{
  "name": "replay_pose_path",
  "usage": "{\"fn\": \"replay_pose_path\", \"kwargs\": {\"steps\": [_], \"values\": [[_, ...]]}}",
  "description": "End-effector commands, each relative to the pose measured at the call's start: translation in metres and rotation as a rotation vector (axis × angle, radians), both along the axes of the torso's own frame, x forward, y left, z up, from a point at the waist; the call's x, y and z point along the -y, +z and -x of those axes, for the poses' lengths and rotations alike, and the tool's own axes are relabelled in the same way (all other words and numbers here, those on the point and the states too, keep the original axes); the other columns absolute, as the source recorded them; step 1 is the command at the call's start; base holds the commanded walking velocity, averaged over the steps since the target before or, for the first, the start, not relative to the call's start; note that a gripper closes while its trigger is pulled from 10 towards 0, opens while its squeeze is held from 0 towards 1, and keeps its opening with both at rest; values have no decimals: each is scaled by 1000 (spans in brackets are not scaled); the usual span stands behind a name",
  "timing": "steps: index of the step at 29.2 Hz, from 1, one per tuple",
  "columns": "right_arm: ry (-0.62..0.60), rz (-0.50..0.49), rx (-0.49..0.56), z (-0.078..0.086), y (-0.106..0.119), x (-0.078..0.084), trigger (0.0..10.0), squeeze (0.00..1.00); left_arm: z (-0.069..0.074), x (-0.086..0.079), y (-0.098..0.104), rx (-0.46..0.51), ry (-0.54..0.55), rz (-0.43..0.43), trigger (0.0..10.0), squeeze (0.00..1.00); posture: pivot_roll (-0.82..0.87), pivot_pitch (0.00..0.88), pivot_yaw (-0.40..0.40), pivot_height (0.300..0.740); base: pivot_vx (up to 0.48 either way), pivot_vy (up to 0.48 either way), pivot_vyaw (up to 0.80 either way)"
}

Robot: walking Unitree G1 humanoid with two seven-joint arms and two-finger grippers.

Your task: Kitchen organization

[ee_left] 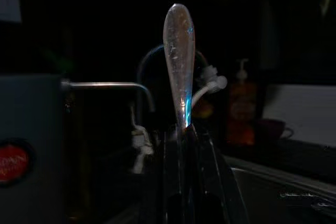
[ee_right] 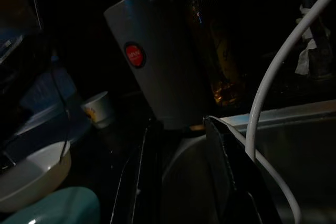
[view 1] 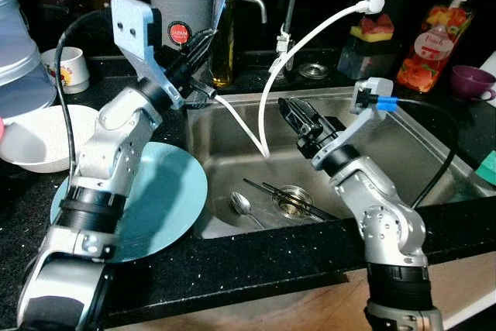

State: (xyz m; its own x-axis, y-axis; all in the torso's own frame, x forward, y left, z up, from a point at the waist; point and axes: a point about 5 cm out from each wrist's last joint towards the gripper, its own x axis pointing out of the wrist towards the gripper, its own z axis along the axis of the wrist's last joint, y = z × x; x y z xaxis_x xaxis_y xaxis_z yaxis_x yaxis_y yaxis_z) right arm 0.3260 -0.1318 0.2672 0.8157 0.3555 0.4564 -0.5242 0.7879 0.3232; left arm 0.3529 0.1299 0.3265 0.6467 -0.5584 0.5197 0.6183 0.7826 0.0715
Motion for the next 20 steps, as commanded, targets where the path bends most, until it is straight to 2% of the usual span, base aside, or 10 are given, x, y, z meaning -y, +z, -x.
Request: {"fn": "replay_pose_path", "kwargs": {"steps": [1, 3, 4, 5, 6, 13, 14, 15, 16, 20], "values": [[-21, -32, 30, 2, 7, 3, 10000, 0, 4, 0, -1, -21, -28, 23, 0, 0, -37, 71, 25, 740, 0, 0, 0], [-19, -71, 24, 3, 9, 1, 10000, 122, 10, 8, -6, -52, -87, 9, 0, 0, -36, 78, 27, 740, 0, 0, 0], [-17, -82, 23, 4, 9, 0, 10000, 796, 12, 9, -7, -61, -102, 7, 0, 0, -36, 80, 27, 740, 0, 0, 0], [-17, -82, 23, 4, 9, 0, 10000, 796, 12, 9, -7, -61, -102, 7, 0, 0, -36, 80, 27, 740, 0, 0, 0], [-16, -92, 23, 4, 10, -1, 10000, 1000, 14, 11, -8, -68, -119, 5, 0, 0, -36, 80, 27, 740, 0, 0, 0], [37, -141, 58, 7, 25, -6, 10000, 1000, 32, 16, -19, -118, -237, -102, 0, 0, -35, 85, 22, 740, 0, 0, 0], [48, -136, 74, 7, 31, -8, 10000, 686, 36, 16, -23, -123, -263, -148, 0, 0, -35, 87, 22, 740, 0, 0, 0], [48, -136, 74, 7, 31, -8, 10000, 686, 36, 16, -23, -123, -263, -148, 0, 0, -35, 87, 22, 740, 0, 0, 0], [52, -134, 85, 7, 36, -9, 10000, 0, 38, 15, -24, -131, -270, -171, 0, 0, -33, 88, 20, 740, 0, 0, 0], [49, -107, 103, 6, 48, -11, 10000, 0, 42, 12, -33, -147, -272, -285, 0, 0, -33, 87, 16, 740, 0, 0, 0]]}}
